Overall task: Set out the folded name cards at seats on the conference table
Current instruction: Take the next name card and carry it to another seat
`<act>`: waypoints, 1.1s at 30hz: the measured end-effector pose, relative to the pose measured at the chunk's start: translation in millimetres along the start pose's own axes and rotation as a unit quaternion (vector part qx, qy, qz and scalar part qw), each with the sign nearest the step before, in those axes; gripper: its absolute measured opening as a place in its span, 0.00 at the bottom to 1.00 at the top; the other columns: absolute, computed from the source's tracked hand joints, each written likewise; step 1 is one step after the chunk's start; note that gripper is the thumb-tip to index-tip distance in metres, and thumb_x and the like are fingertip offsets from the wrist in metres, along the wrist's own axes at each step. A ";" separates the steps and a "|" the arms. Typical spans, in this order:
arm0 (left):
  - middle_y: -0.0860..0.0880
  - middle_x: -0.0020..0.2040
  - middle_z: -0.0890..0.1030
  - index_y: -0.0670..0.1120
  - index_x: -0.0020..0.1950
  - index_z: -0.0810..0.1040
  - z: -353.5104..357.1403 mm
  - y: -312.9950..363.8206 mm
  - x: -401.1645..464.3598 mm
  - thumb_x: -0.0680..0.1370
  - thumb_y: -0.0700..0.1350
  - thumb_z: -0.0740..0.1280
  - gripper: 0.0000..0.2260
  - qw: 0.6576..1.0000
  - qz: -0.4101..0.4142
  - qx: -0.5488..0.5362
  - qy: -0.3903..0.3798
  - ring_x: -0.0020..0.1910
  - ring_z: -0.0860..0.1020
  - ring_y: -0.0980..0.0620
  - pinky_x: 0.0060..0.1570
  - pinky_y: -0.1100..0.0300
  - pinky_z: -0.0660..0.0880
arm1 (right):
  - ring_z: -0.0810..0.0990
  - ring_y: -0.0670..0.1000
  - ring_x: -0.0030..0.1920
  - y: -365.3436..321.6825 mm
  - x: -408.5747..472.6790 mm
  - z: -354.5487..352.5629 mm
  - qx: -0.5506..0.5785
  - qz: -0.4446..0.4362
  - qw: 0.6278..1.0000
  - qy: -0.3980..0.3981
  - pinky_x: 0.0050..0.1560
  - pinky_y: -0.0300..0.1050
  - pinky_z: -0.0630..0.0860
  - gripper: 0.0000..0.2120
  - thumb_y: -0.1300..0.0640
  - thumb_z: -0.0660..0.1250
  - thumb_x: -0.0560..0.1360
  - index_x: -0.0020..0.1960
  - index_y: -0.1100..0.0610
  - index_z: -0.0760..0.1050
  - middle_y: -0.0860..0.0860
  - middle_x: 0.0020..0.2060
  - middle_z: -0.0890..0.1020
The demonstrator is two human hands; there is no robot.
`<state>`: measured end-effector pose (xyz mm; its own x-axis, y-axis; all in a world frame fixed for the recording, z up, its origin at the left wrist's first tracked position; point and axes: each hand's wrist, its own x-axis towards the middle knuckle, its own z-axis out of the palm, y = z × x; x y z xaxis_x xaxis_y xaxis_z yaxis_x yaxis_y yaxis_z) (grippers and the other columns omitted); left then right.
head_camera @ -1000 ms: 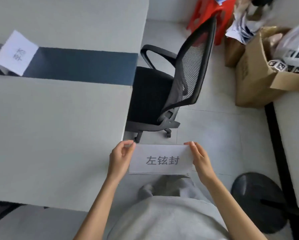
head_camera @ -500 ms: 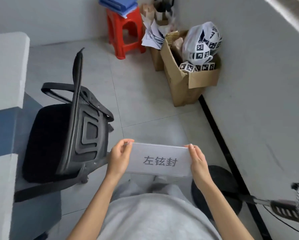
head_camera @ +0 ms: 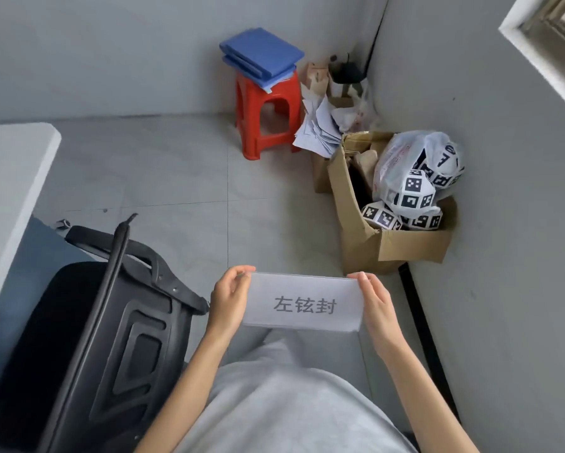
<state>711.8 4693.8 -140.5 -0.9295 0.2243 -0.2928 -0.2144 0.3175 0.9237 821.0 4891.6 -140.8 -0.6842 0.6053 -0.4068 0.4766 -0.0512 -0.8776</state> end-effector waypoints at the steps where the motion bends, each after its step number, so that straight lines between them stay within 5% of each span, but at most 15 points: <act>1: 0.54 0.46 0.78 0.48 0.48 0.76 2.8 10.9 23.4 0.75 0.47 0.60 0.07 1.000 0.001 0.010 -0.006 0.48 0.75 0.57 0.45 0.72 0.68 | 0.73 0.51 0.46 -8.6 16.3 2.5 0.006 0.009 1.000 0.003 0.50 0.48 0.67 0.13 0.48 0.56 0.78 0.43 0.50 0.76 0.50 0.42 0.78; 9: 0.57 0.45 0.79 0.49 0.48 0.77 -1.0 83.7 185.1 0.76 0.47 0.60 0.07 1.000 0.007 0.029 -0.009 0.47 0.76 0.56 0.47 0.66 0.68 | 0.71 0.51 0.42 -100.8 158.7 46.4 0.052 0.023 0.997 -0.044 0.40 0.46 0.67 0.13 0.53 0.54 0.78 0.42 0.51 0.76 0.54 0.43 0.75; 17: 0.58 0.43 0.79 0.53 0.43 0.76 -35.3 104.2 332.7 0.68 0.51 0.57 0.10 0.987 -0.070 -0.036 0.141 0.43 0.75 0.63 0.39 0.76 0.68 | 0.71 0.53 0.44 -194.6 352.4 153.5 -0.051 -0.009 0.984 -0.173 0.45 0.47 0.67 0.13 0.50 0.54 0.79 0.42 0.50 0.75 0.53 0.42 0.74; 21: 0.50 0.43 0.79 0.52 0.42 0.76 -73.7 119.6 401.9 0.68 0.50 0.57 0.09 0.951 -0.112 -0.071 0.280 0.43 0.75 0.52 0.40 0.66 0.69 | 0.73 0.52 0.51 -267.7 437.2 238.3 -0.132 -0.049 0.945 -0.294 0.54 0.47 0.68 0.12 0.49 0.54 0.79 0.46 0.49 0.76 0.48 0.45 0.77; 26: 0.52 0.44 0.77 0.51 0.46 0.75 -130.4 138.0 456.4 0.75 0.47 0.57 0.08 0.896 -0.139 -0.109 0.407 0.42 0.74 0.56 0.40 0.63 0.72 | 0.71 0.45 0.49 -357.6 494.5 355.9 -0.185 -0.111 0.883 -0.418 0.47 0.35 0.65 0.11 0.54 0.55 0.79 0.51 0.54 0.75 0.40 0.44 0.76; 33: 0.52 0.44 0.78 0.54 0.44 0.76 -211.4 121.2 531.8 0.70 0.51 0.56 0.10 0.828 -0.181 -0.175 0.500 0.43 0.75 0.53 0.42 0.58 0.71 | 0.72 0.50 0.49 -405.2 539.4 516.2 -0.226 -0.119 0.823 -0.508 0.51 0.46 0.67 0.10 0.52 0.57 0.78 0.45 0.48 0.76 0.46 0.45 0.76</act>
<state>128.1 4656.8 -132.1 -0.5309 -0.7590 -0.3770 -0.4454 -0.1286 0.8860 -26.2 4828.8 -135.5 -0.7864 -0.4324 -0.4411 0.2625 0.4125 -0.8723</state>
